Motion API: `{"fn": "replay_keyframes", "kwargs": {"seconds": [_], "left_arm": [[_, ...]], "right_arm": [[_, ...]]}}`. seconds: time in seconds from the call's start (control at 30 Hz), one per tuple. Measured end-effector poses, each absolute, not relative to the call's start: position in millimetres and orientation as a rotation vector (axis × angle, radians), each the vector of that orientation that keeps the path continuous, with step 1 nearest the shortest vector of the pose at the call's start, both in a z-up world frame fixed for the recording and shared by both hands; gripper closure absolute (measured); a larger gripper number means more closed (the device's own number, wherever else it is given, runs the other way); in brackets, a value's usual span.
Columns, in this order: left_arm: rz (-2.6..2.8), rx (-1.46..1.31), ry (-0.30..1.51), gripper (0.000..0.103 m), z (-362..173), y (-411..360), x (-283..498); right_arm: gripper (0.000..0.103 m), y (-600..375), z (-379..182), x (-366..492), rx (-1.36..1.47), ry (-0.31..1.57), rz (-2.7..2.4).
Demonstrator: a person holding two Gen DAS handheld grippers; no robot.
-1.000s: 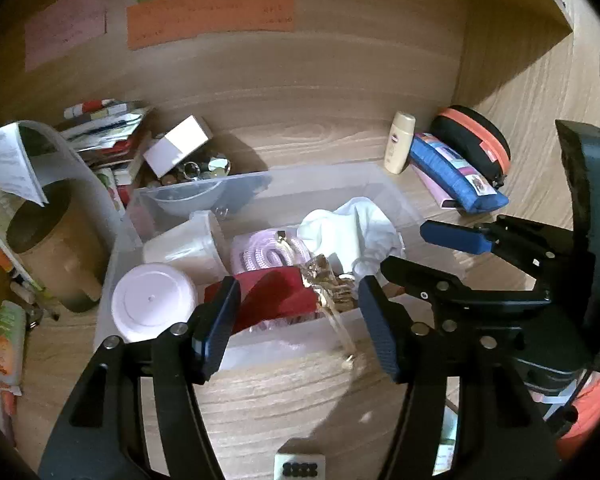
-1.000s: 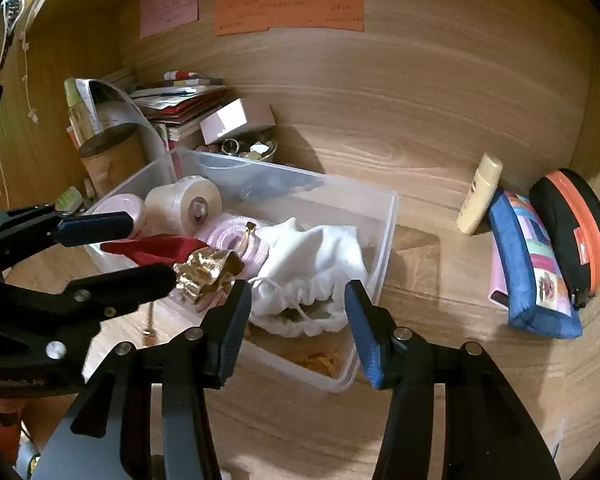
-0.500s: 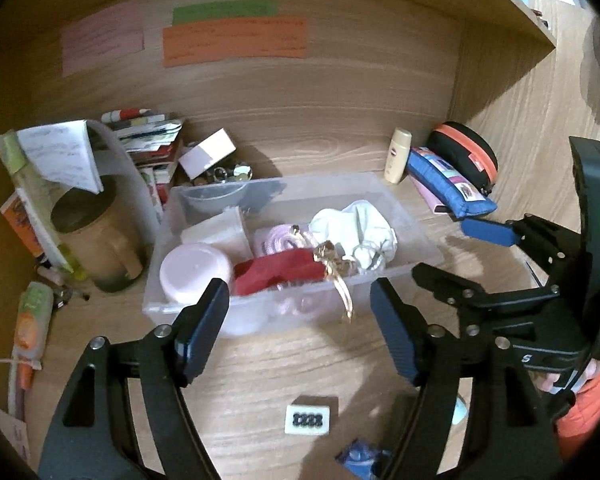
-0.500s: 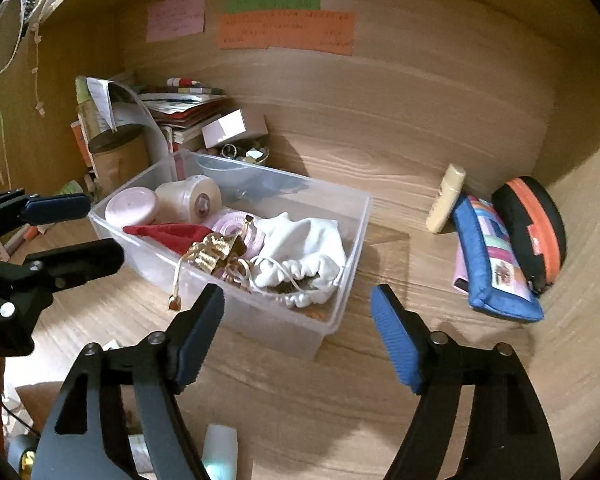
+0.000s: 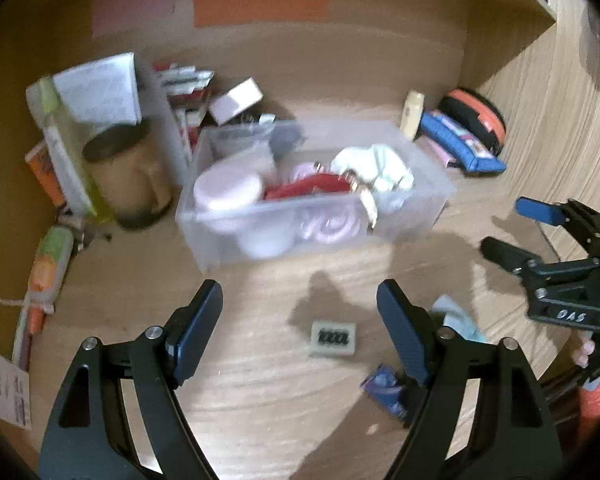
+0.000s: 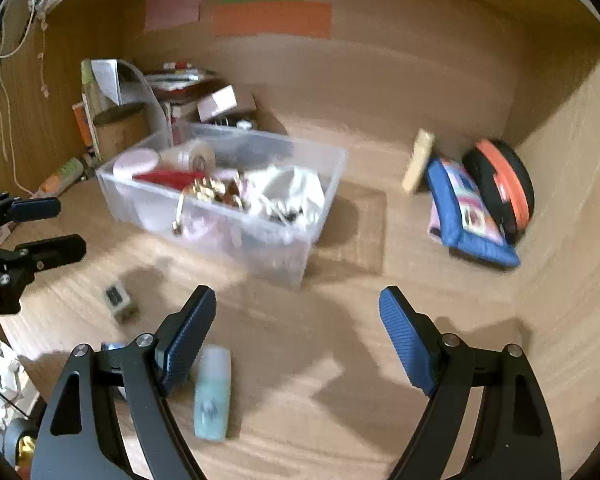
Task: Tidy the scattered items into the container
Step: 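Grasp the white block with the left gripper while the right gripper grasps the light-blue bottle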
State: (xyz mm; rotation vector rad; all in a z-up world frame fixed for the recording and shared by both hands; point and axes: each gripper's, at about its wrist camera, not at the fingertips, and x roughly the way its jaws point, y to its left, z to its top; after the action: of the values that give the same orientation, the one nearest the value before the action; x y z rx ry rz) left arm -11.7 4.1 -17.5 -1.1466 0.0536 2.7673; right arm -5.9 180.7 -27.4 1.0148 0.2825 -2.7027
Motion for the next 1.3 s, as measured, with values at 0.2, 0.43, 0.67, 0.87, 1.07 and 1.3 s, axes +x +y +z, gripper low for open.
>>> {"fn": "replay_keyframes", "kwargs": {"seconds": [0.2,0.43,0.67,0.87,1.07,1.3], "left_arm": [[2.736,-1.250,0.032,0.023,-43,-4,-4],[2.684,-1.328,0.037,0.023,-65,-3,1],[2.640,-1.369,0.059,0.023,-79,6,2],[2.635,-1.362,0.040,0.023,-79,12,-4],[2.635,-1.372,0.026,0.024,-82,16,-14],[2.691,-1.344,0.090,0.034,-85,21,-16]], "right_arm": [[0.021,190,-46,10,1.091,0.266,-2.677],[0.021,189,-70,25,1.177,0.259,-2.611],[0.021,179,-85,35,1.205,0.269,-2.543],[0.023,170,-89,32,1.201,0.274,-2.498],[0.027,163,-92,26,1.199,0.274,-2.469],[0.042,160,-91,23,1.170,0.276,-2.471]]}}
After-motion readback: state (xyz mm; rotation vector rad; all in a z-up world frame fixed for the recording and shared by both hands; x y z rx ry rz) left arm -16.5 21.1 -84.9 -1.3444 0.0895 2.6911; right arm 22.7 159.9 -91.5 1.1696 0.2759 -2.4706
